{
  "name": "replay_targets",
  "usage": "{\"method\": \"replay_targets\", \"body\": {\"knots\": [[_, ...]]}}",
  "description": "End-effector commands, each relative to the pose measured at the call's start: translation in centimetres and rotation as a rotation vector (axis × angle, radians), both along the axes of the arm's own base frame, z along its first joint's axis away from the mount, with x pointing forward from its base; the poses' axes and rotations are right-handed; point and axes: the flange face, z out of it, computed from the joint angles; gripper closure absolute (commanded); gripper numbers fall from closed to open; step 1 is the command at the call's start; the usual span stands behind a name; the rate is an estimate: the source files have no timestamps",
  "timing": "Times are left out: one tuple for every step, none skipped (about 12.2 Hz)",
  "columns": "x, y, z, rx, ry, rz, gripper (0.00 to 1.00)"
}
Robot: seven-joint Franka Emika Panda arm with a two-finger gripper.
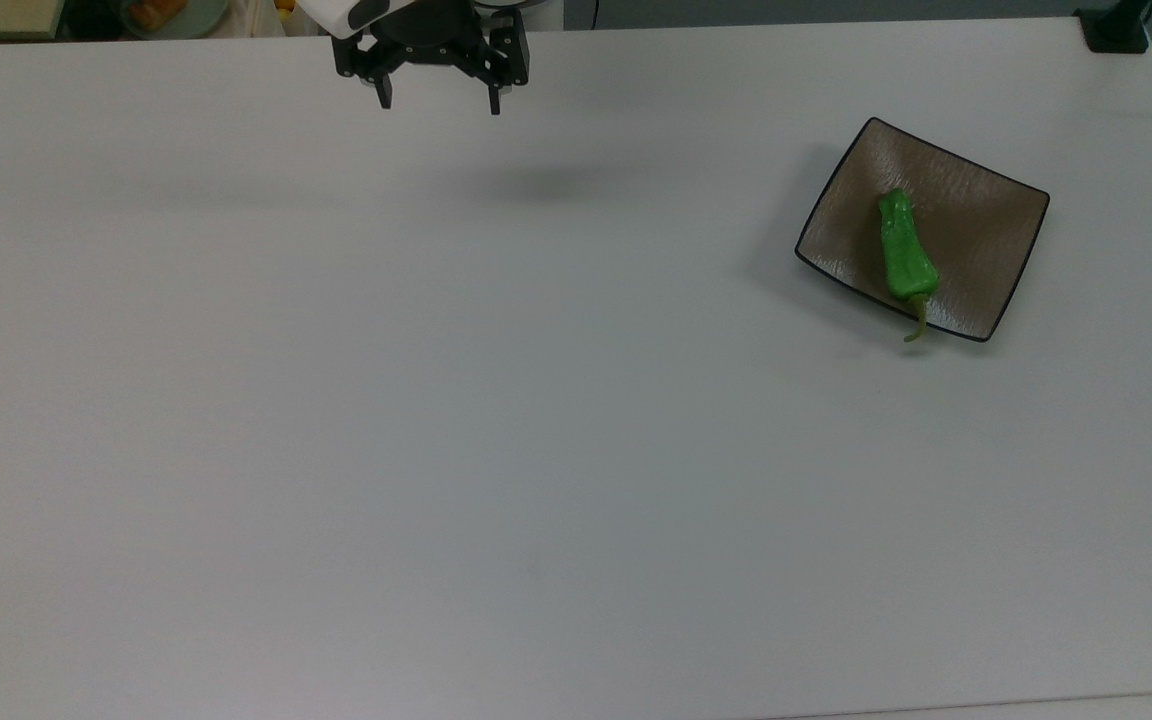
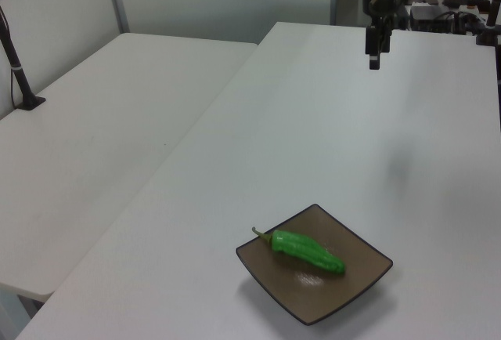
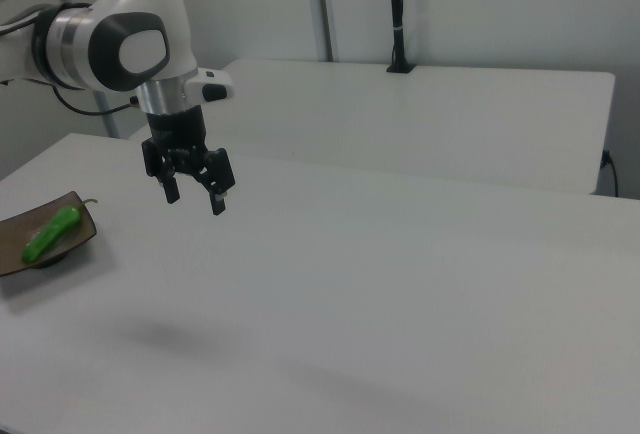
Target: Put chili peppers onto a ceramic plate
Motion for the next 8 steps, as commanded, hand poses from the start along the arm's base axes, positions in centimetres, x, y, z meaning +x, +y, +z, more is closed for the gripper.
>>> {"method": "replay_targets", "body": {"knots": [[-0.7, -0.2, 0.3, 0.022, -0.035, 0.019, 0.00], [-0.4, -0.3, 0.5, 0.023, -0.067, 0.016, 0.00], [-0.4, -0.2, 0.6, 0.023, -0.071, 0.011, 0.00], [-0.4, -0.2, 0.6, 0.023, -0.071, 0.005, 0.00], [-0.8, -0.3, 1.3, 0.024, -0.083, 0.004, 0.00], [-0.9, -0.5, 1.2, 0.024, -0.082, 0.005, 0.00], [-0.9, -0.6, 1.1, 0.024, -0.082, -0.001, 0.00], [-0.8, -0.4, 1.1, 0.023, -0.085, 0.001, 0.00]]}}
